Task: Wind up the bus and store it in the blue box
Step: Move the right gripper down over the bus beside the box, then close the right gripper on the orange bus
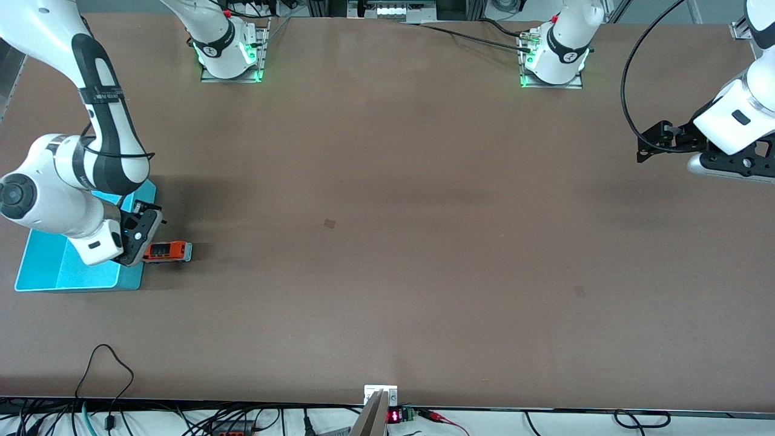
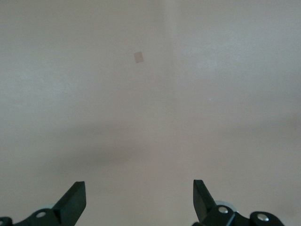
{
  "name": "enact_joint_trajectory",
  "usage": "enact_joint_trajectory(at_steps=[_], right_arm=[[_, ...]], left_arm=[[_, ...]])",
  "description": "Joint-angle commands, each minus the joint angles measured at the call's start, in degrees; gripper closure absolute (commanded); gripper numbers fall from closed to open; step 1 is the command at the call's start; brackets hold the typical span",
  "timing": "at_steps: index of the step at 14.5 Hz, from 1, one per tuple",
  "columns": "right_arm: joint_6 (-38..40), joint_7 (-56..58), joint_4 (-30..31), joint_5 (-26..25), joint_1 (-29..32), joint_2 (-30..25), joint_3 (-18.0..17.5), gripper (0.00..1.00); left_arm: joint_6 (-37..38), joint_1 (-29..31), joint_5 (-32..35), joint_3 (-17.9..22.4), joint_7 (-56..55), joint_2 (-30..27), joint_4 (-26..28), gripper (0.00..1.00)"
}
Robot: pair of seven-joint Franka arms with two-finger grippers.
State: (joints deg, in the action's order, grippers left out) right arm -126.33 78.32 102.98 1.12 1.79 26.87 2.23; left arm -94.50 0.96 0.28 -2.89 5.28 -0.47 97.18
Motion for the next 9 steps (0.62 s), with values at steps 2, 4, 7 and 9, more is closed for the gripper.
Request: enact_joint_trajectory(at_steps=[2,4,7,9], right_arm=[[-1.29,6.49,-0.15,-0.24,1.19,2.91,-0.39,0.00],[-3.91,9.64,-0.15,-0.15,2.34,4.49,-0.39,0.00],[-7.08,12.29,-0.23,-0.06,2.34,5.55,-0.39,0.00],[-8.84,13.52,-0.23,-0.06,2.34,6.60,-0.39,0.00]], left_arm=[[0.54,0.10,-0.90,0.08,0.08,0.47,-1.29,0.00],[0.54,0.10,-0.90,0.08,0.08,0.56,-1.38,0.00],[0.54,0.10,-0.90,0.08,0.16,0.56,-1.56,0.00],[0.54,0.10,-0.90,0.08,0.16,0.56,-1.56,0.00]])
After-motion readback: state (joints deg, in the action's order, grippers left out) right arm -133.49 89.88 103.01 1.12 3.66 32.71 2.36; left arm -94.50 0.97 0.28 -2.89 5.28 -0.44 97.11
